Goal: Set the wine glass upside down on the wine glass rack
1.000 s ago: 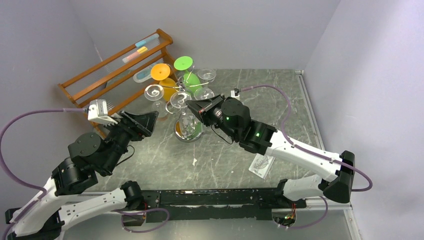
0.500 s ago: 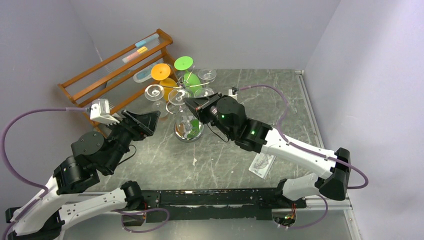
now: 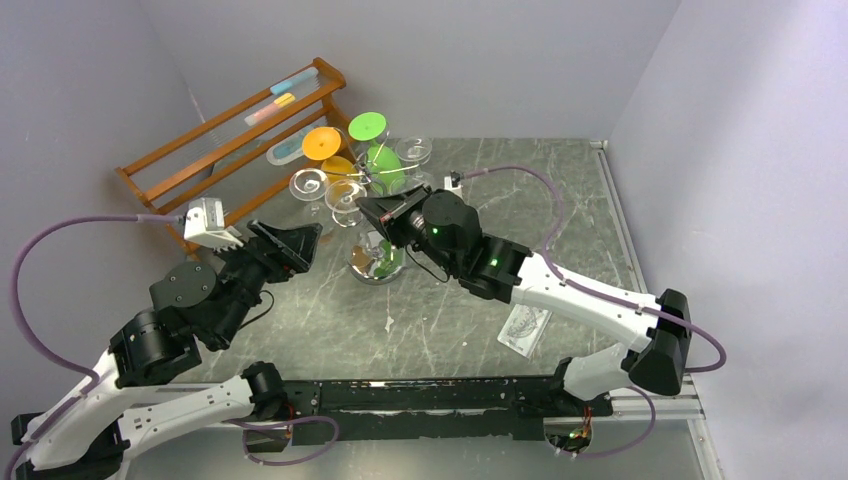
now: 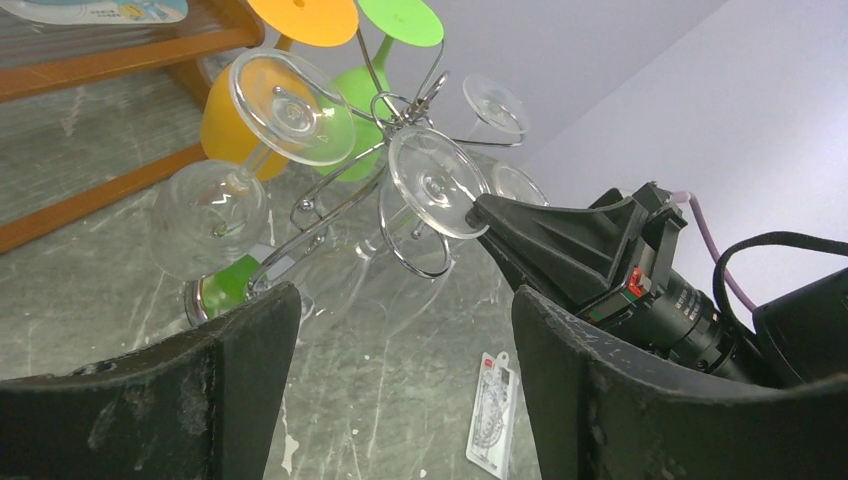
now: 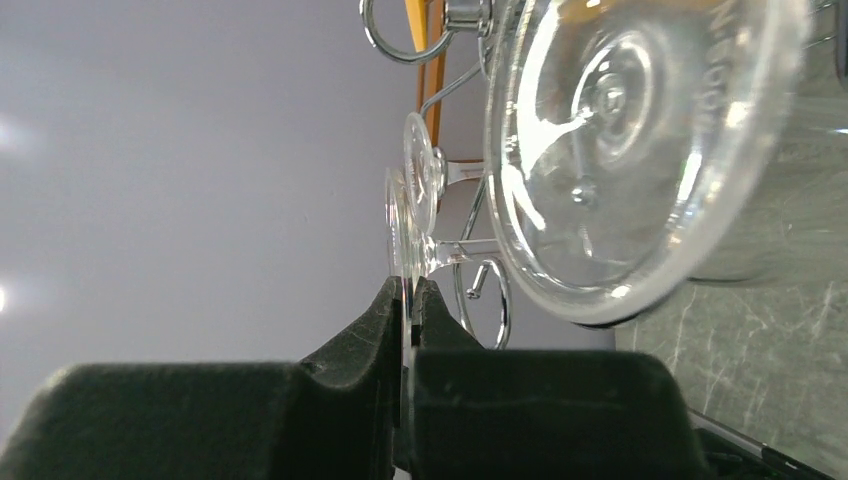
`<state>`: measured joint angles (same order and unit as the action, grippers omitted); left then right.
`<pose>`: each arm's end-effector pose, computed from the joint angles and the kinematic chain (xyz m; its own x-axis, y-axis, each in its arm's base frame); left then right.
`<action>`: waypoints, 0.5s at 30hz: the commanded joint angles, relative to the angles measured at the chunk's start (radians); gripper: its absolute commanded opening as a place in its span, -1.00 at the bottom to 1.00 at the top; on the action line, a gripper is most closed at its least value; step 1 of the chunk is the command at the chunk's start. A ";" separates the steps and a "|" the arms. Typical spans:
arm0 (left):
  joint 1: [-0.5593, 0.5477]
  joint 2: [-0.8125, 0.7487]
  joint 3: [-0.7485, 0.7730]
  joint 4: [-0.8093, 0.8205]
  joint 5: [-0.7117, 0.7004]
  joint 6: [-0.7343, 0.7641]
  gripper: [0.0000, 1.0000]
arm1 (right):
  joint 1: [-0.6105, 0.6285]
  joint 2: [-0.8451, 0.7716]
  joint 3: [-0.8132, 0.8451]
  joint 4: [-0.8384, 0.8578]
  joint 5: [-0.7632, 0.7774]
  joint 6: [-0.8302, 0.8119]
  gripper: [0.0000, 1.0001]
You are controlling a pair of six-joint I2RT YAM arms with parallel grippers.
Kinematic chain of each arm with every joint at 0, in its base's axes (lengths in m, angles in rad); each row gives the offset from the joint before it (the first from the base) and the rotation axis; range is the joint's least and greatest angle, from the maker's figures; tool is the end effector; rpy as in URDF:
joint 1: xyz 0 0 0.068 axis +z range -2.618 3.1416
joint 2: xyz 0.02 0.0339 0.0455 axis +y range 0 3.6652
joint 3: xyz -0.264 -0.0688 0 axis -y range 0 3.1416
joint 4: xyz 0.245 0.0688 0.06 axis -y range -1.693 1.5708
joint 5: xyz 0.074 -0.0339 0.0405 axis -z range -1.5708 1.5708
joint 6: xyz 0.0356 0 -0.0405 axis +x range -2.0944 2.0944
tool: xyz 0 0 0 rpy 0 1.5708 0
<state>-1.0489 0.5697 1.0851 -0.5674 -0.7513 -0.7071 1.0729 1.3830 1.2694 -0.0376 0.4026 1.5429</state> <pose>0.0615 -0.0583 0.4237 -0.2105 -0.5863 -0.7823 0.2064 0.7555 -0.6218 0.1682 0.2802 0.3886 -0.6251 0.7757 -0.0866 0.0545 0.1540 0.9866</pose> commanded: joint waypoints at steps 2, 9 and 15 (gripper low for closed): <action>0.000 -0.002 0.009 -0.009 -0.040 -0.006 0.63 | -0.001 0.024 0.039 0.072 -0.041 -0.020 -1.00; 0.000 -0.002 0.023 -0.031 -0.049 -0.006 0.65 | -0.004 0.003 0.020 0.080 -0.088 -0.049 -1.00; 0.000 -0.008 0.059 -0.052 -0.063 0.023 0.69 | -0.011 -0.038 -0.022 0.074 -0.116 -0.060 -1.00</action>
<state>-1.0489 0.5697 1.1007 -0.5964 -0.7773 -0.7059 1.0698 1.3972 1.2720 0.0017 0.3038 1.4998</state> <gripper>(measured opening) 0.837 0.030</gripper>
